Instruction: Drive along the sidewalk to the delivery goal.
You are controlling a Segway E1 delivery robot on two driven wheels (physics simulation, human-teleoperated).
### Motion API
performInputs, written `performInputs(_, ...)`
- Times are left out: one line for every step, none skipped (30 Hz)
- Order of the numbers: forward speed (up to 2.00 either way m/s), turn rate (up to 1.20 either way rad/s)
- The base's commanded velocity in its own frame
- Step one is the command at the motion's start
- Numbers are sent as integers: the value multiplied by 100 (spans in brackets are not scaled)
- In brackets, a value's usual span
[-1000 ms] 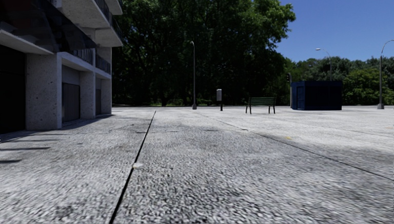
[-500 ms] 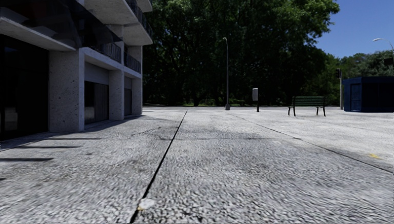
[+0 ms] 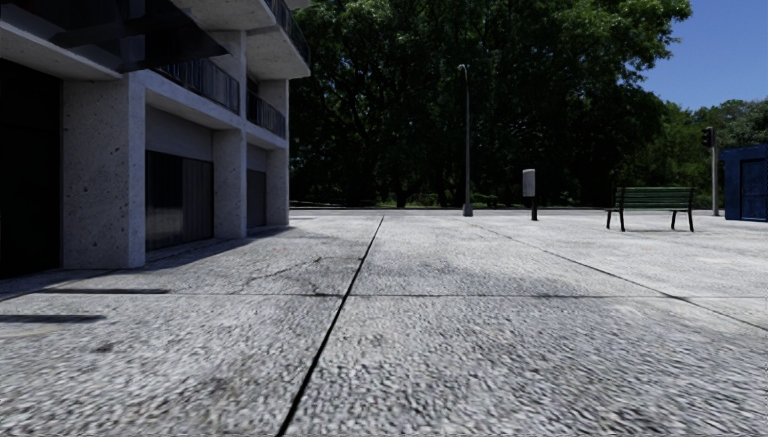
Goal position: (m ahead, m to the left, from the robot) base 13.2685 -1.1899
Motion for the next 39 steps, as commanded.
performInputs(200, 0)
performInputs(200, 0)
performInputs(200, 0)
performInputs(200, 0)
performInputs(200, 0)
performInputs(200, 0)
performInputs(200, 0)
performInputs(200, 0)
performInputs(200, 0)
performInputs(200, 0)
performInputs(200, 0)
performInputs(200, 0)
performInputs(200, 0)
performInputs(200, 0)
performInputs(200, 0)
performInputs(200, 0)
performInputs(200, 0)
performInputs(200, 0)
performInputs(200, 0)
performInputs(200, 0)
performInputs(200, 0)
performInputs(200, 0)
performInputs(200, 0)
performInputs(200, 0)
performInputs(200, 0)
performInputs(200, 0)
performInputs(200, 0)
performInputs(200, 0)
performInputs(200, 0)
performInputs(200, 0)
performInputs(200, 0)
performInputs(200, 0)
performInputs(200, 0)
performInputs(200, 0)
performInputs(200, 0)
performInputs(200, 0)
performInputs(200, 0)
performInputs(200, 0)
performInputs(200, 0)
